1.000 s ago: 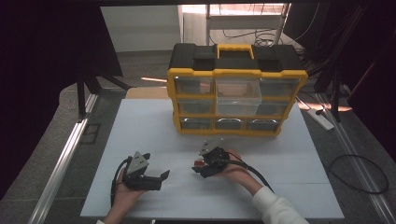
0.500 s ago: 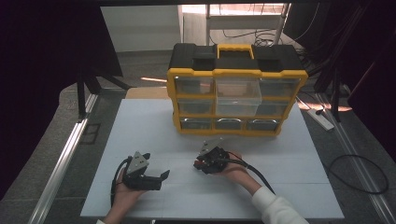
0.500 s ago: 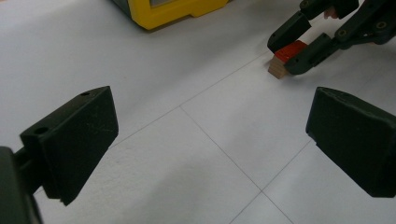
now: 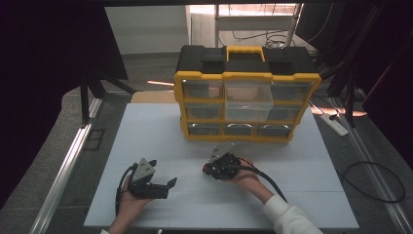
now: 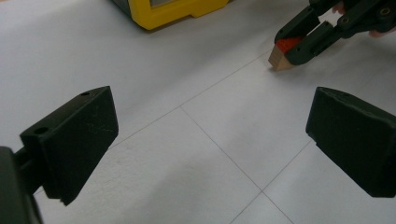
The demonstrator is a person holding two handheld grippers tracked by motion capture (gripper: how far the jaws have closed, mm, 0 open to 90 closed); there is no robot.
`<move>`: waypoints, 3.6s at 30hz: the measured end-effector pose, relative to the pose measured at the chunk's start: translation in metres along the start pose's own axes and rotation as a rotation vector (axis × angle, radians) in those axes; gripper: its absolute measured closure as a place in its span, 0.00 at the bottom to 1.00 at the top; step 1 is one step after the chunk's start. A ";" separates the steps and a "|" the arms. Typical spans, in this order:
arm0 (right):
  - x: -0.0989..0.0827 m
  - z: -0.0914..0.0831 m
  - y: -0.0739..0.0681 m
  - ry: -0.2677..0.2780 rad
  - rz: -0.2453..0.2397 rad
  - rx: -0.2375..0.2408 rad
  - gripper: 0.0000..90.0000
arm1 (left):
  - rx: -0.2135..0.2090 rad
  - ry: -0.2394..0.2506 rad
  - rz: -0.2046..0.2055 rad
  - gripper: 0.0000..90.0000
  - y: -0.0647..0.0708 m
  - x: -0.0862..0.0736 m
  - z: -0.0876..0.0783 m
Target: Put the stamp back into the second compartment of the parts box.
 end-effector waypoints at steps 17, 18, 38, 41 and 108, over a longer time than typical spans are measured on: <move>0.007 -0.017 -0.003 0.053 0.000 -0.012 0.83 | -0.001 -0.001 0.004 0.03 0.000 0.000 0.000; 0.007 -0.018 -0.003 0.055 0.001 -0.011 0.83 | -0.002 -0.002 0.004 0.03 0.000 0.000 0.000; 0.010 -0.035 -0.004 0.097 0.005 -0.024 0.83 | -0.001 -0.001 0.005 0.03 0.000 0.000 0.000; 0.010 -0.037 -0.005 0.101 0.005 -0.025 0.83 | -0.001 0.000 0.006 0.03 0.000 0.000 0.000; 0.007 -0.089 -0.004 0.198 0.035 -0.083 0.83 | 0.000 0.000 0.007 0.03 0.001 0.001 0.001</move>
Point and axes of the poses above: each handheld gripper's, and its own axes: z roughly forward along the jaws, x roughly out of its top, y roughly to its right, the point moved 2 cm from there along z, roughly forward along the jaws
